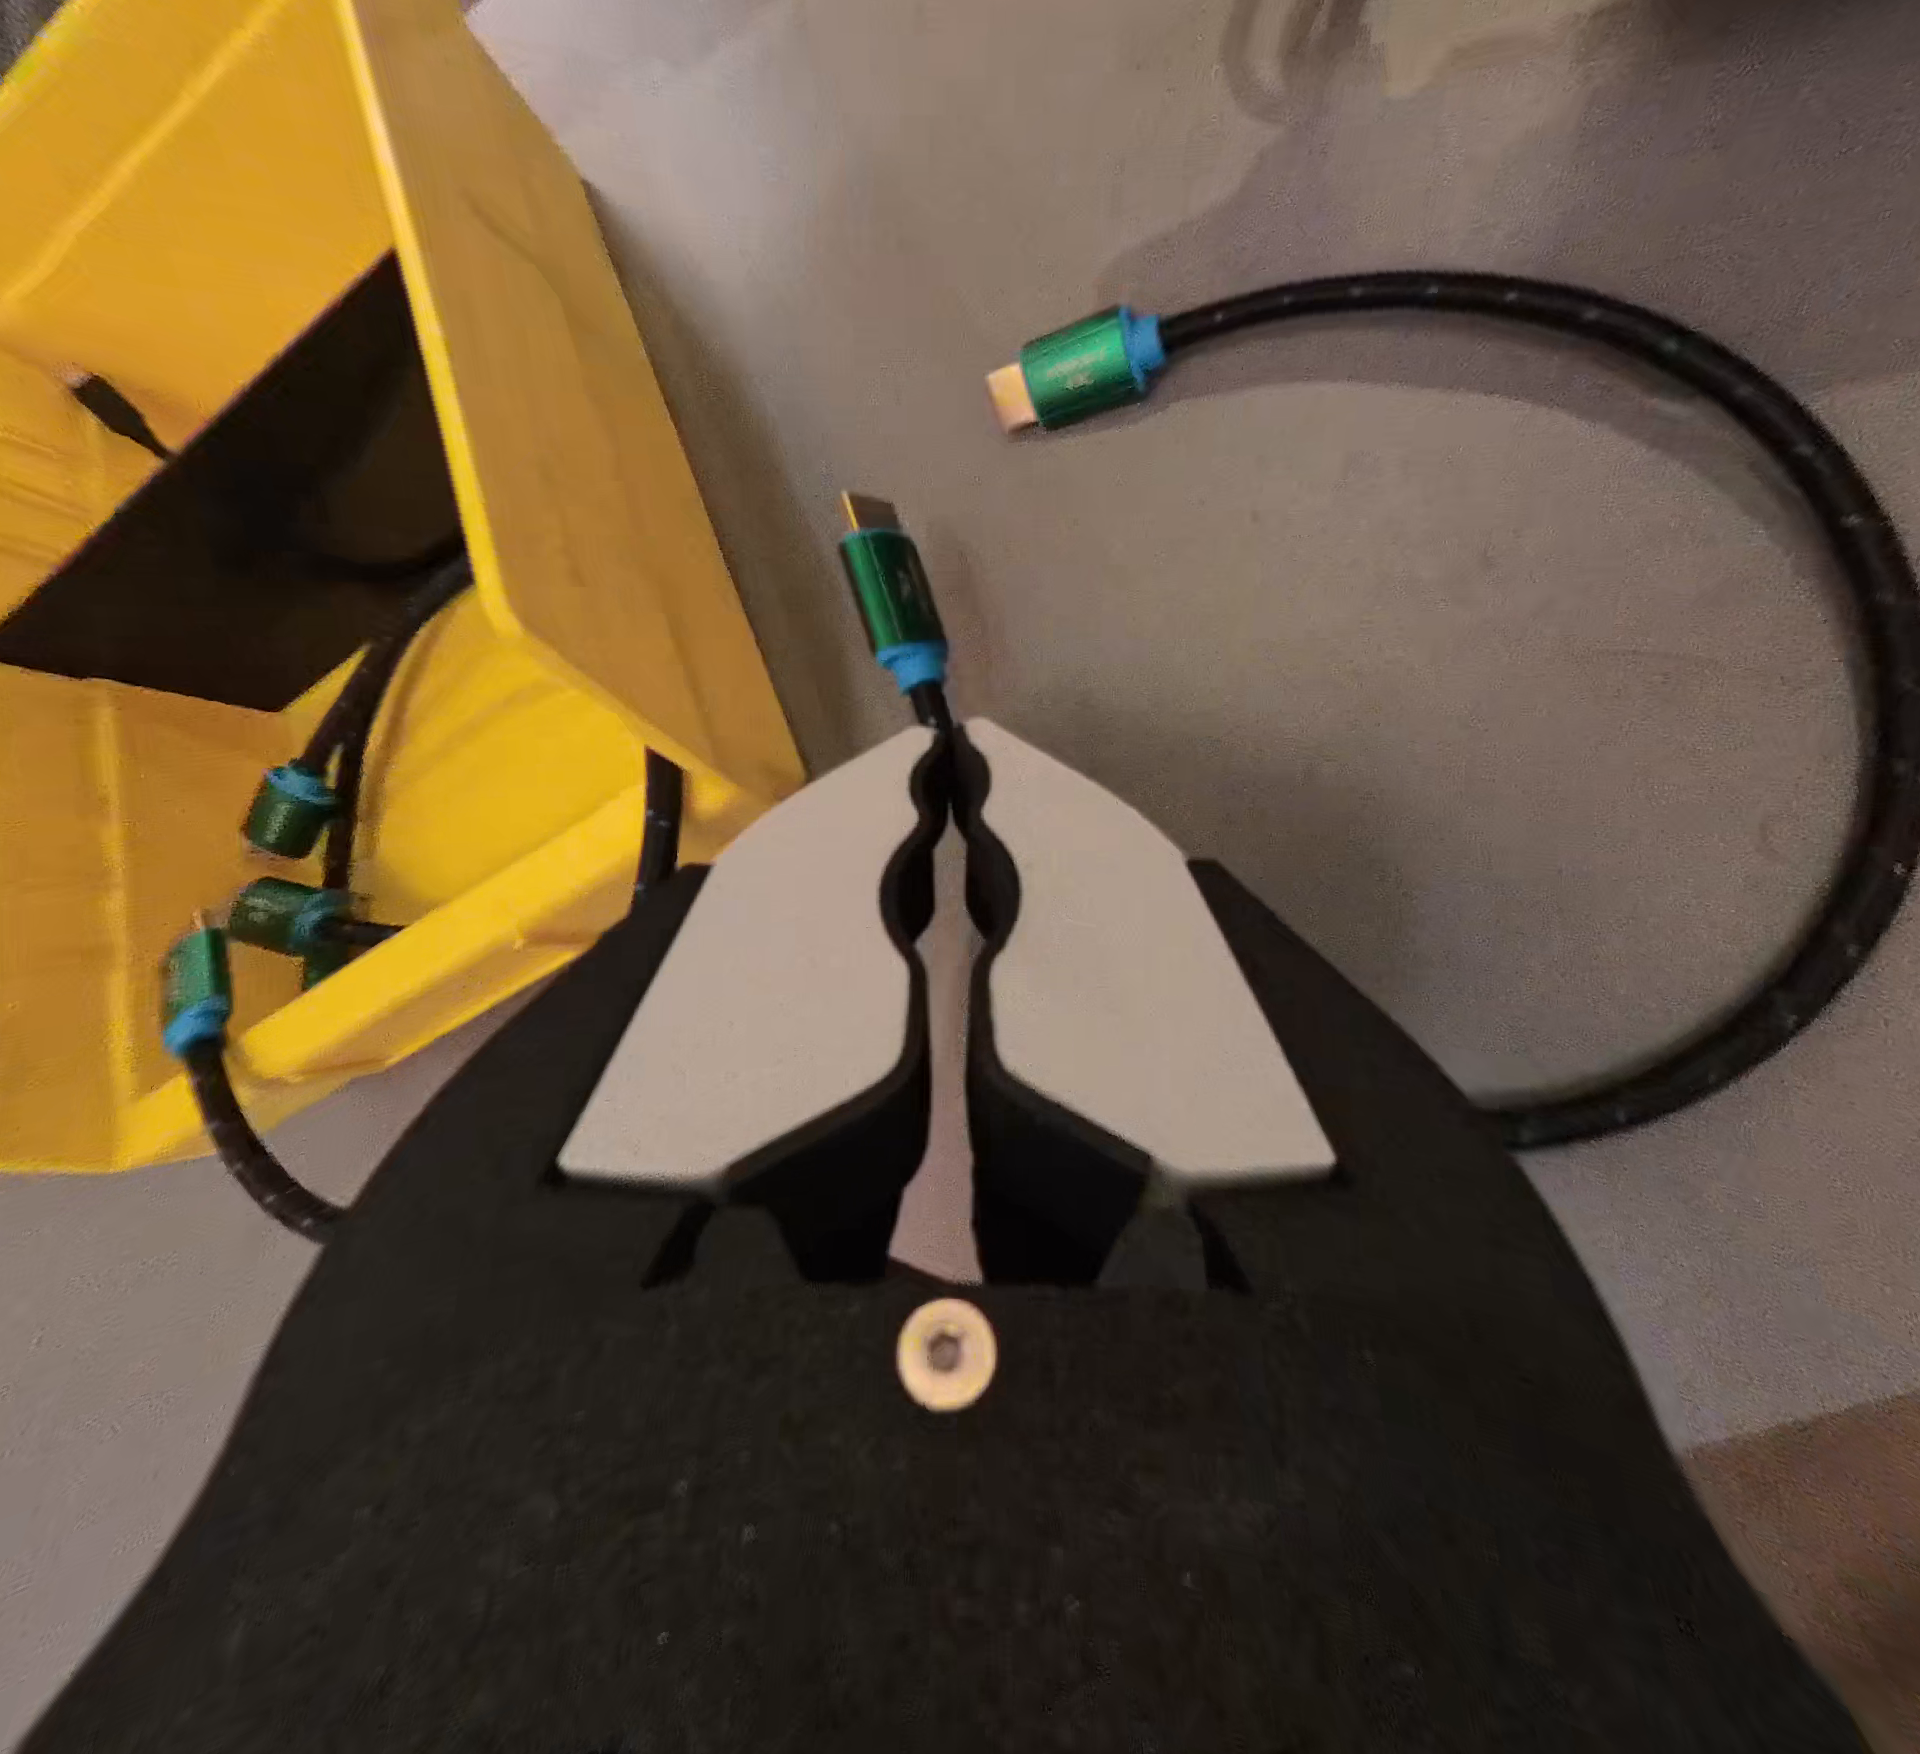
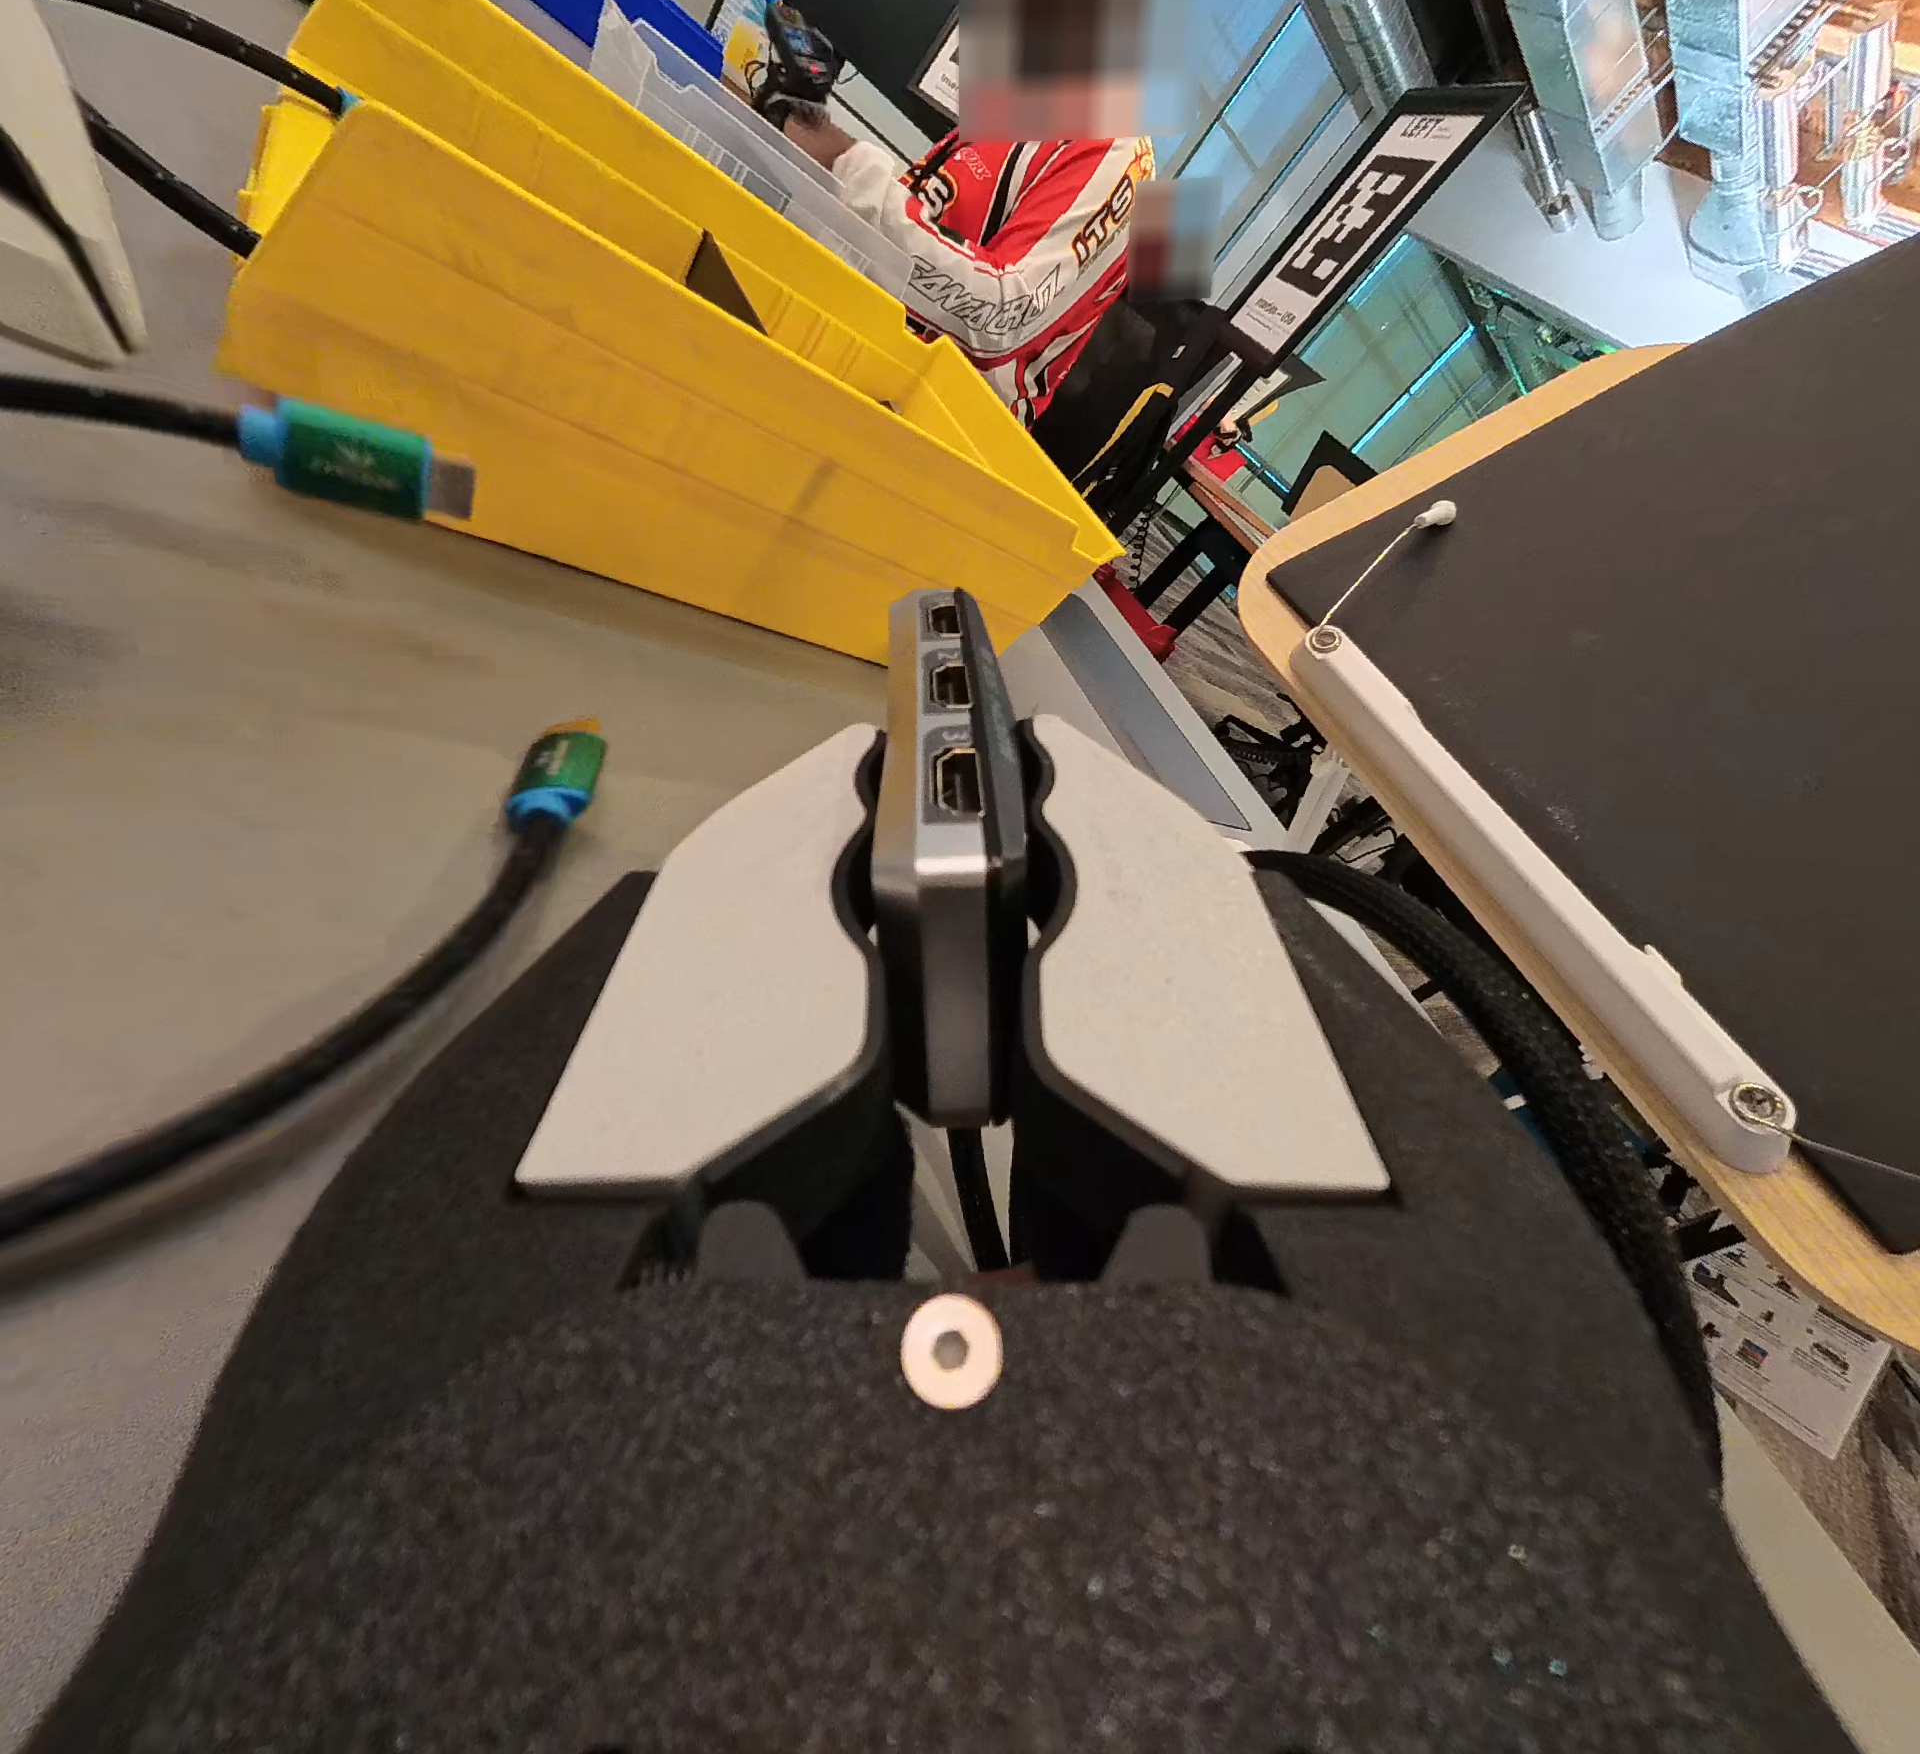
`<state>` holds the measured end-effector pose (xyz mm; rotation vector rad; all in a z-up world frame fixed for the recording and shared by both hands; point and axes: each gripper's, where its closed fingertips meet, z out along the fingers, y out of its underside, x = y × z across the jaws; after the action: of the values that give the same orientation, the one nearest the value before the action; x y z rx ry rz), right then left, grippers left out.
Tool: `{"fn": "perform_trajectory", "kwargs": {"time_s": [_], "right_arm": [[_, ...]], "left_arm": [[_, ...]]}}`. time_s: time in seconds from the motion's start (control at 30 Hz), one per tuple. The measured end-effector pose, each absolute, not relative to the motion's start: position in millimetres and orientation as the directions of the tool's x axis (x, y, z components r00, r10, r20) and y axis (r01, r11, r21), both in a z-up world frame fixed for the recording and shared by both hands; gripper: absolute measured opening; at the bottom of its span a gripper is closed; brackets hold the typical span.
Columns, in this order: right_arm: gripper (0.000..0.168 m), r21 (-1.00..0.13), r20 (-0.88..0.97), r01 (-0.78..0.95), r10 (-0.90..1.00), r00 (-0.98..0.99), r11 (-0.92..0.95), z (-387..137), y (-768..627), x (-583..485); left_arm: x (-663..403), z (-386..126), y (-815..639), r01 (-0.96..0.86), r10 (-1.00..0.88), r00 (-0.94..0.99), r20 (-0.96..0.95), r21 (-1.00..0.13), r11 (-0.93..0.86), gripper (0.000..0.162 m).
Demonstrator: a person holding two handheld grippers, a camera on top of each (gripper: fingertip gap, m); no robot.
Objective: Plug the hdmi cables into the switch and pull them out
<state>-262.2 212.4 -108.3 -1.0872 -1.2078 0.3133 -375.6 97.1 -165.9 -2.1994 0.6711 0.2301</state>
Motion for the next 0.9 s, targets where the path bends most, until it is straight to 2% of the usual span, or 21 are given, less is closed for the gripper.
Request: {"fn": "perform_trajectory", "kwargs": {"time_s": [0.13,0.33,0.37,0.47,0.53,0.7,0.77,0.83,0.9], "right_arm": [[0.022,-0.803,0.594,0.333,0.709,0.381,0.494,-109,212,-263],[0.022,-0.801,0.596,0.335,0.708,0.378,0.496,-109,211,-263],[0.022,-0.801,0.597,0.336,0.709,0.376,0.496,-110,211,-263],[0.022,-0.797,0.601,0.341,0.708,0.371,0.498,-111,211,-264],[0.022,-0.796,0.603,0.343,0.708,0.368,0.499,-112,210,-265],[0.022,-0.797,0.601,0.343,0.711,0.364,0.498,-112,210,-265],[0.022,-0.797,0.600,0.343,0.713,0.362,0.497,-113,210,-266],[0.022,-0.796,0.601,0.344,0.714,0.359,0.497,-113,210,-266],[0.022,-0.795,0.602,0.346,0.713,0.358,0.498,-114,210,-266]], "left_arm": [[-369,-174,92,-0.595,-0.422,0.802,-0.423,-0.617,-0.515,0.000],[-381,-160,97,-0.479,-0.341,0.875,-0.344,-0.718,-0.504,0.000],[-382,-161,97,-0.455,-0.330,0.887,-0.322,-0.729,-0.512,0.003],[-389,-172,100,-0.420,-0.288,0.907,-0.309,-0.721,-0.550,0.024],[-393,-180,104,-0.431,-0.281,0.902,-0.327,-0.706,-0.562,0.028],[-393,-202,113,-0.411,-0.301,0.911,-0.281,-0.673,-0.615,0.023],[-389,-206,119,-0.405,-0.313,0.913,-0.261,-0.665,-0.627,0.019],[-387,-208,124,-0.441,-0.342,0.897,-0.282,-0.648,-0.621,0.007],[-384,-209,127,-0.466,-0.380,0.882,-0.278,-0.637,-0.614,0.007]]}}
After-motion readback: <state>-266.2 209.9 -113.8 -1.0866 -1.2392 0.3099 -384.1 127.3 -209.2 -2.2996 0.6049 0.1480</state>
